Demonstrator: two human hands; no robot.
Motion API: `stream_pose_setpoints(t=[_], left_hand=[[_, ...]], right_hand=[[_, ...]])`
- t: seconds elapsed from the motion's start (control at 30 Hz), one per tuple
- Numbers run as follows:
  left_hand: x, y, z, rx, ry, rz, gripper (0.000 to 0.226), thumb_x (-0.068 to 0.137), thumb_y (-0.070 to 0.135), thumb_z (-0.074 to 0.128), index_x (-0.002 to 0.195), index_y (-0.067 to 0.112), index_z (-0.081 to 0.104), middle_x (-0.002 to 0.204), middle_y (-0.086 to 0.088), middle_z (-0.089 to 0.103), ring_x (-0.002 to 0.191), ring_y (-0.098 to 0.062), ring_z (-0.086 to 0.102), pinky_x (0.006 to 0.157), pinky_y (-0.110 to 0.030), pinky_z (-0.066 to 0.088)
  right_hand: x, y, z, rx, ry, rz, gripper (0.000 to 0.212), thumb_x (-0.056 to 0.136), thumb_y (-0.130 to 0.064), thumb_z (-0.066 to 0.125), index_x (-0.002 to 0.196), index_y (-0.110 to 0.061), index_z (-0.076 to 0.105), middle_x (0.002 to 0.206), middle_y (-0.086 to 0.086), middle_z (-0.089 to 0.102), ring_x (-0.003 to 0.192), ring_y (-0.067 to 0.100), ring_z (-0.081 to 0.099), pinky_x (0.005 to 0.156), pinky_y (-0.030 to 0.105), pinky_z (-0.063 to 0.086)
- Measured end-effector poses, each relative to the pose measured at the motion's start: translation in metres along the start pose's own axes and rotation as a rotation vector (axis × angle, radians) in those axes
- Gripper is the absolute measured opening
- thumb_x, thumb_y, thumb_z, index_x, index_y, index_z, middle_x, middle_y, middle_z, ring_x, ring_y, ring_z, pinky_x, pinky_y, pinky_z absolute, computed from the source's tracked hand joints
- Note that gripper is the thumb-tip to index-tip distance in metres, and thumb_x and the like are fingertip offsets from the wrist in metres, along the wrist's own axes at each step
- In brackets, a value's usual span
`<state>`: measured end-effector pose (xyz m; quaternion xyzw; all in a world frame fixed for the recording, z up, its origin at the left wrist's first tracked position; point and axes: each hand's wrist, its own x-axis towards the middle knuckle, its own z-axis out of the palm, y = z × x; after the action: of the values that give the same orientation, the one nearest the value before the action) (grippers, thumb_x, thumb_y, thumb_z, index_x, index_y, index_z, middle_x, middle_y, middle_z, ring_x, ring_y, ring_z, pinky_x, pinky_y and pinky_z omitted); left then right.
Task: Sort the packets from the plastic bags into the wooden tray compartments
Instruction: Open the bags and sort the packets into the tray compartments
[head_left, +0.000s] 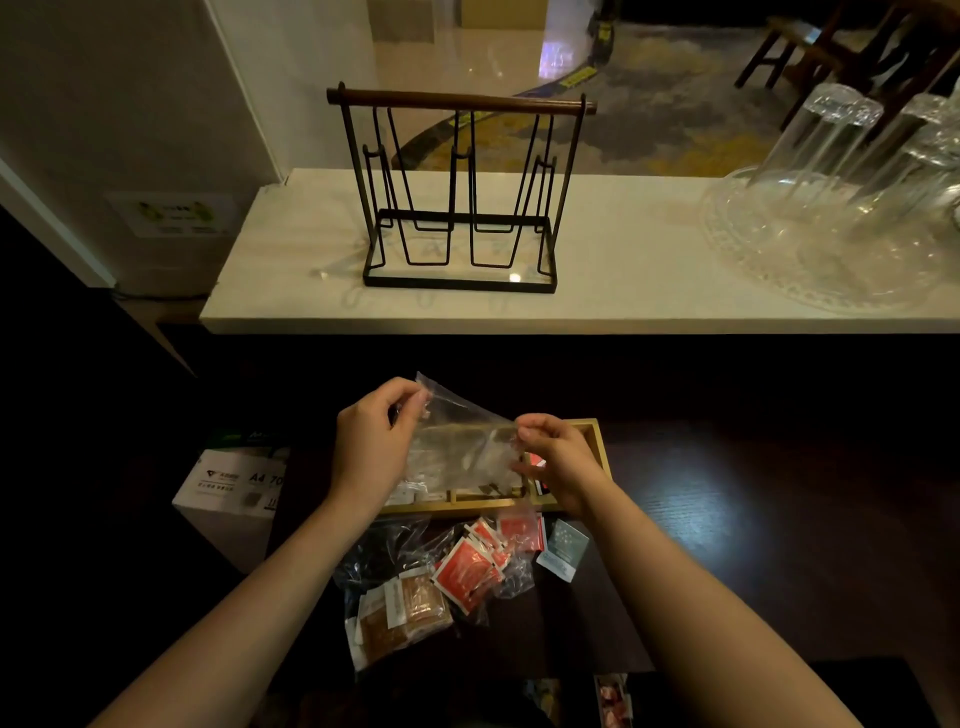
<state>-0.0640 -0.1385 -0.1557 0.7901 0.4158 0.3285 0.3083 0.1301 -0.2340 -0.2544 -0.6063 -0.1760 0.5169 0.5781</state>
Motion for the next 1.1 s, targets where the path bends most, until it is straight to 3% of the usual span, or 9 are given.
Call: stream_pose_setpoints(t=[0.13,0.27,0.43,0.57,0.7,0.8,0.97,1.03,1.1], left_hand=[[-0.002,-0.002,0.002,-0.011,0.004,-0.014,0.011,0.091,0.017,0.058,0.09,0.013,0.068,0.078,0.003,0.064,0.074,-0.001,0.058,0.061,-0.006,0.043],[-0.002,-0.009,0.004,0.01,0.009,-0.024,0.012,0.091,0.02,0.058,0.088,0.013,0.068,0.077,0.001,0.066,0.071,-0.006,0.06,0.058,-0.015,0.043],[-0.002,-0.009,0.002,-0.011,0.02,-0.031,0.012,0.092,0.018,0.056,0.092,0.015,0.068,0.077,0.006,0.066,0.069,-0.005,0.062,0.057,-0.017,0.048],[-0.008,-0.018,0.003,-0.041,-0.004,-0.11,0.013,0.094,0.017,0.053,0.098,0.018,0.065,0.08,0.008,0.067,0.055,-0.013,0.063,0.046,-0.03,0.055],[-0.015,-0.027,0.013,-0.204,-0.105,-0.271,0.014,0.096,0.016,0.049,0.106,0.019,0.058,0.094,0.004,0.069,0.059,-0.016,0.067,0.046,-0.028,0.053],[-0.027,-0.035,0.026,-0.078,-0.235,-0.303,0.018,0.094,0.019,0.052,0.111,0.019,0.056,0.103,0.003,0.067,0.073,-0.015,0.067,0.052,-0.025,0.051],[-0.059,-0.043,0.052,0.141,-0.498,-0.313,0.018,0.094,0.02,0.053,0.112,0.019,0.057,0.113,0.003,0.063,0.089,-0.008,0.058,0.066,-0.015,0.046],[-0.071,-0.043,0.06,0.178,-0.616,-0.292,0.018,0.094,0.021,0.053,0.112,0.021,0.058,0.114,0.005,0.063,0.092,-0.006,0.057,0.067,-0.013,0.045],[-0.081,-0.044,0.066,0.214,-0.695,-0.241,0.019,0.093,0.024,0.053,0.112,0.025,0.057,0.115,0.008,0.063,0.093,-0.003,0.057,0.067,-0.013,0.048]], right_hand=[[-0.002,0.001,0.0,0.008,0.015,0.006,0.017,0.091,-0.002,0.052,0.099,-0.012,0.062,0.094,0.005,0.061,0.093,0.021,0.06,0.086,0.042,0.054],[-0.004,0.002,-0.002,0.032,0.016,0.019,0.017,0.091,-0.001,0.051,0.1,-0.01,0.062,0.095,0.006,0.06,0.092,0.021,0.06,0.076,0.034,0.056],[-0.007,-0.008,-0.005,0.101,0.021,-0.002,0.021,0.09,0.001,0.052,0.097,-0.014,0.064,0.091,0.005,0.063,0.085,0.019,0.061,0.081,0.034,0.05],[-0.014,-0.024,-0.014,0.161,0.082,-0.053,0.022,0.088,0.004,0.054,0.095,-0.012,0.066,0.083,0.004,0.063,0.069,0.013,0.059,0.062,0.02,0.049],[-0.021,-0.029,-0.036,0.216,0.274,-0.106,0.021,0.087,0.004,0.055,0.091,-0.013,0.066,0.079,0.007,0.064,0.059,0.011,0.06,0.056,0.019,0.05],[-0.032,-0.023,-0.058,0.344,0.435,-0.136,0.025,0.09,0.006,0.047,0.091,-0.013,0.063,0.064,0.002,0.069,0.051,0.007,0.063,0.05,0.019,0.054],[-0.048,-0.005,-0.086,0.537,0.654,-0.203,0.035,0.084,0.02,0.043,0.09,-0.011,0.059,0.084,0.007,0.056,0.065,0.008,0.067,0.065,0.014,0.056],[-0.051,0.008,-0.094,0.54,0.786,-0.185,0.035,0.084,0.02,0.043,0.092,-0.01,0.059,0.084,0.004,0.053,0.071,0.01,0.063,0.06,0.011,0.054],[-0.053,0.026,-0.1,0.511,0.901,-0.132,0.035,0.084,0.017,0.047,0.108,-0.005,0.06,0.091,0.002,0.059,0.079,0.01,0.06,0.056,0.01,0.051]])
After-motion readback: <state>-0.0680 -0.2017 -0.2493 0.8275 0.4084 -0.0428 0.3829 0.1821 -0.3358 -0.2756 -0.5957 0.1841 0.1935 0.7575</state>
